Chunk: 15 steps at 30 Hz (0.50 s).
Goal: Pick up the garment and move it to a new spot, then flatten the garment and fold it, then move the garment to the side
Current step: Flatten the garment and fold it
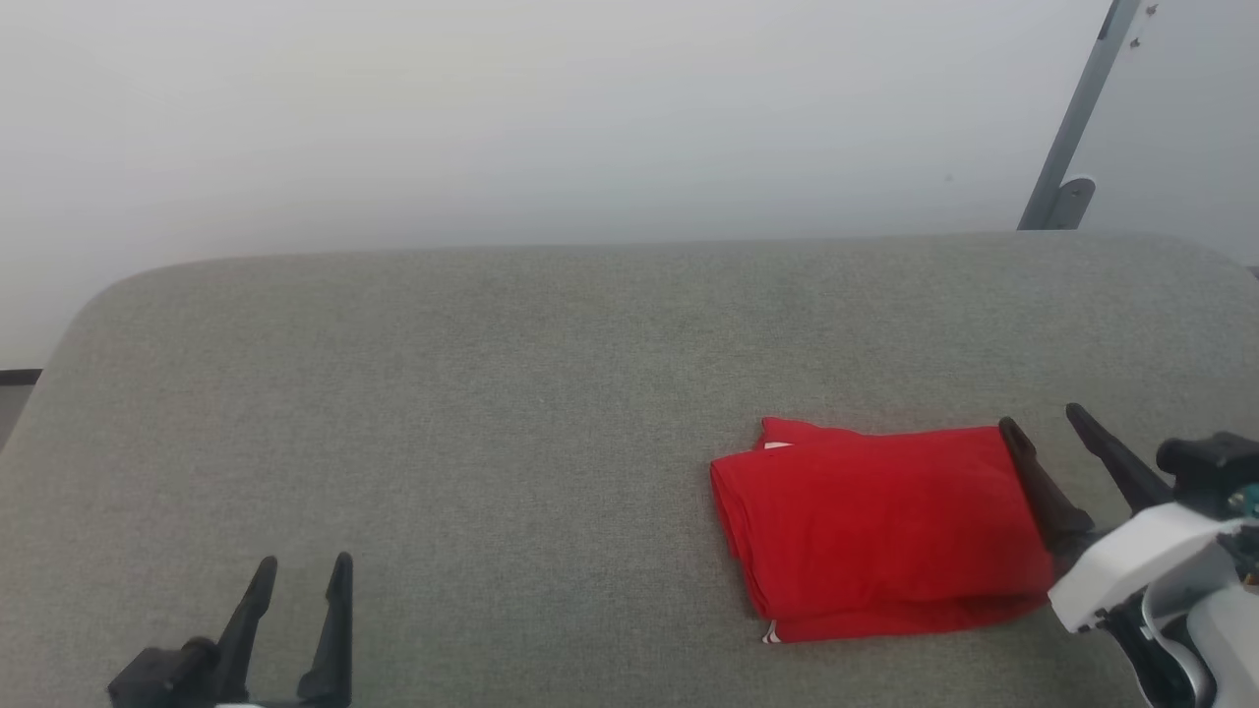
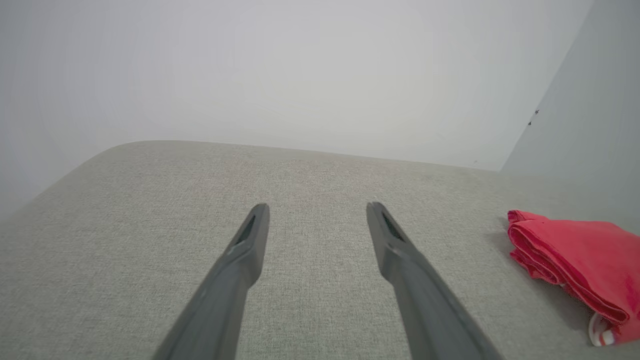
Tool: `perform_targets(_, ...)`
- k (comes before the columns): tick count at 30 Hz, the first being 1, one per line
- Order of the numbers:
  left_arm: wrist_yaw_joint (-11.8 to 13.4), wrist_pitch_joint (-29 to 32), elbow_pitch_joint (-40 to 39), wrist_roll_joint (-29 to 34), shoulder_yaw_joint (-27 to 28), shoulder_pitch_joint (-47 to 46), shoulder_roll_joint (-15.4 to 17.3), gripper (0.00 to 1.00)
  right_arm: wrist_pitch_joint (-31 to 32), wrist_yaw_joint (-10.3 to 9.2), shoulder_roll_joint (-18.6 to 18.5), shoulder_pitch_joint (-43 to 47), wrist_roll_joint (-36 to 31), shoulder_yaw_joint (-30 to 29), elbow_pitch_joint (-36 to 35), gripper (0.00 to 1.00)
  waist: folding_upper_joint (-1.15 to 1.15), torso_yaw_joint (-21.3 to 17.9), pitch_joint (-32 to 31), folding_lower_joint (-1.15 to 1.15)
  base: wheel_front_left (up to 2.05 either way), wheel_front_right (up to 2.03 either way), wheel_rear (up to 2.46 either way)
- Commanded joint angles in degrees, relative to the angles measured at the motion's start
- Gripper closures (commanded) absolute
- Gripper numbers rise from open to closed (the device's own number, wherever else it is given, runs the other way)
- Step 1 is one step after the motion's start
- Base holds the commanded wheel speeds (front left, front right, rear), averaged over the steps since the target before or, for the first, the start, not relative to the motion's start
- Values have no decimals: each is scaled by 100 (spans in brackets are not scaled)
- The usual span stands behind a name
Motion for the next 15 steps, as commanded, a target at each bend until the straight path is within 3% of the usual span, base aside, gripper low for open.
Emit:
perform_targets(1,-12,-25,-86,14,55,110,-2,0,-74,0,44,103,-160,-106,-17,0,0,-6,-3,0,0,0,0)
perform_targets(15,-12,-25,-699,204,127,597,-161,0,-130,1,575,1484,-1007,-1580,-1102,0,0,107,-18,0,0,0,0)
